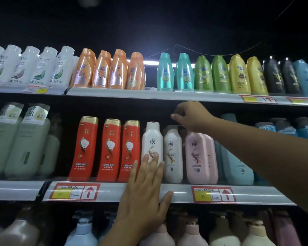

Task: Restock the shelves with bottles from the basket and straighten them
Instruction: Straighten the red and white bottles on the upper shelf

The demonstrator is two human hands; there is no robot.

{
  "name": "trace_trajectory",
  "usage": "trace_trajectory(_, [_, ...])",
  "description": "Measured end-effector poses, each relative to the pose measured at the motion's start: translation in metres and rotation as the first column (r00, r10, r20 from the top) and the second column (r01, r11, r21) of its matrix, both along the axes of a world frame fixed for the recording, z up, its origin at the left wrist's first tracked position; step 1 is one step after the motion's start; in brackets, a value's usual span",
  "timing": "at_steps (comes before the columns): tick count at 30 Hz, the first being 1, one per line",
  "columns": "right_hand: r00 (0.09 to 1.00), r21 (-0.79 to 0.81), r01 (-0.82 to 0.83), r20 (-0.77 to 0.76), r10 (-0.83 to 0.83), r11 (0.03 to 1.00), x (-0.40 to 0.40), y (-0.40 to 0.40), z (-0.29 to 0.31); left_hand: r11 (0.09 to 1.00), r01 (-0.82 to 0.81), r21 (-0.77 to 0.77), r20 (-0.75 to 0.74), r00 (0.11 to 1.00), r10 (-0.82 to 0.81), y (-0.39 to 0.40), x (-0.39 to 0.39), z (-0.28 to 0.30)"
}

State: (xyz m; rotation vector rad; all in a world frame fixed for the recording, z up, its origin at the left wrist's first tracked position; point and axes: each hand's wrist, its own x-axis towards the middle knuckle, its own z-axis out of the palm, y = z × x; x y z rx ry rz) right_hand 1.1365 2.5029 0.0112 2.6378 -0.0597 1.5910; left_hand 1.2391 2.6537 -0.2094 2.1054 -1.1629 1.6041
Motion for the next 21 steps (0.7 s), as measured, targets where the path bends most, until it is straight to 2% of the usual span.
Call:
trace_trajectory(3, [0.984, -0.145, 0.162, -0.052, -0.171, 0.976, -0.004, -0.01, -0.003, 0.993, -0.002, 0.118, 0.077, 0.997, -0.007, -0.007, -0.005, 0.008])
trace_trajectory(7, [0.965, -0.175, 0.204, -0.131, -0.228, 0.963, 0.002, -0.006, -0.007, 0.978, 0.012, 0.208, 0.075, 0.997, -0.028, -0.023, -0.01, 0.018])
trace_trajectory(15, [0.934, -0.138, 0.203, -0.269, -0.234, 0.969, 0.025, 0.006, -0.008, 0.996, 0.045, 0.082, 0.016, 0.999, -0.047, -0.024, -0.008, 0.015])
trace_trajectory(21, [0.941, -0.077, 0.172, -0.282, -0.187, 0.982, 0.03, 0.005, -0.004, 0.999, 0.049, -0.001, -0.053, 0.997, -0.049, -0.024, -0.011, 0.014])
